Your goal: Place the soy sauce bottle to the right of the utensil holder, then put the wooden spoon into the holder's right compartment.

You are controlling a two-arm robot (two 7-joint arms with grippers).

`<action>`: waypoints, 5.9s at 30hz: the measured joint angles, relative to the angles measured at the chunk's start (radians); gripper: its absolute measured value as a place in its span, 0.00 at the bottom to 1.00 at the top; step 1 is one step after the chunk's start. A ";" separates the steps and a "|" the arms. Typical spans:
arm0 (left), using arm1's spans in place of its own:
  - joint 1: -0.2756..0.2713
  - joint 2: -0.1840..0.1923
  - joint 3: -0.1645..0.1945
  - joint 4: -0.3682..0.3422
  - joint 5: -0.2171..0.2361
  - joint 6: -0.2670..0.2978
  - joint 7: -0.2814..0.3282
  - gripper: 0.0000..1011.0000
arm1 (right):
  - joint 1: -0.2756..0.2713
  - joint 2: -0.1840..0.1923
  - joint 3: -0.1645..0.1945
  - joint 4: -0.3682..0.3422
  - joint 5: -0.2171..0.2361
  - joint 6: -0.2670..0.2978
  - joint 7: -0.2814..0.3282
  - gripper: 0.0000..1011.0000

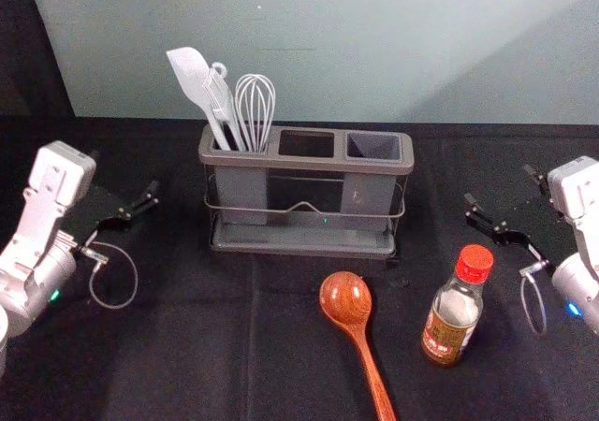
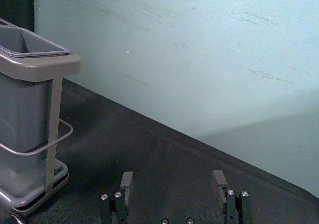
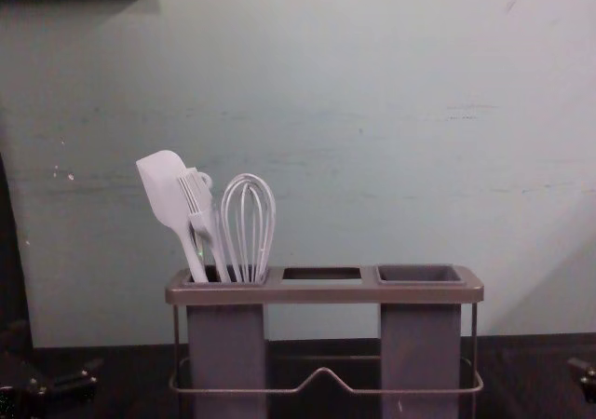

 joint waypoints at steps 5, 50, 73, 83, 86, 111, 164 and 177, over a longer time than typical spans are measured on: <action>0.000 0.000 0.000 0.000 0.000 0.000 0.000 0.99 | 0.000 0.000 0.000 0.000 0.000 0.000 0.000 0.99; 0.000 0.000 0.000 0.000 0.000 0.000 0.000 0.99 | -0.060 0.020 0.047 -0.047 0.024 -0.006 0.022 0.99; 0.000 0.000 0.000 0.000 0.000 0.000 0.000 0.99 | -0.441 0.212 0.310 -0.406 0.276 -0.014 0.188 0.99; 0.000 0.000 0.000 0.000 0.000 0.000 0.000 0.99 | -0.517 0.225 0.378 -0.495 0.336 -0.044 0.260 0.99; 0.000 0.000 0.000 0.000 0.000 0.000 0.000 0.99 | -0.522 0.219 0.385 -0.518 0.348 -0.054 0.282 0.99; 0.000 0.000 0.000 0.000 0.000 0.000 0.000 0.99 | -0.472 0.137 0.285 -0.505 0.313 -0.008 0.390 0.99; 0.000 0.000 0.000 0.000 0.000 0.000 0.000 0.99 | -0.478 0.034 0.385 -0.512 0.233 0.041 0.451 0.38; 0.000 0.000 0.000 0.000 0.000 0.000 0.000 0.99 | -0.436 0.016 0.394 -0.477 0.221 0.051 0.451 0.38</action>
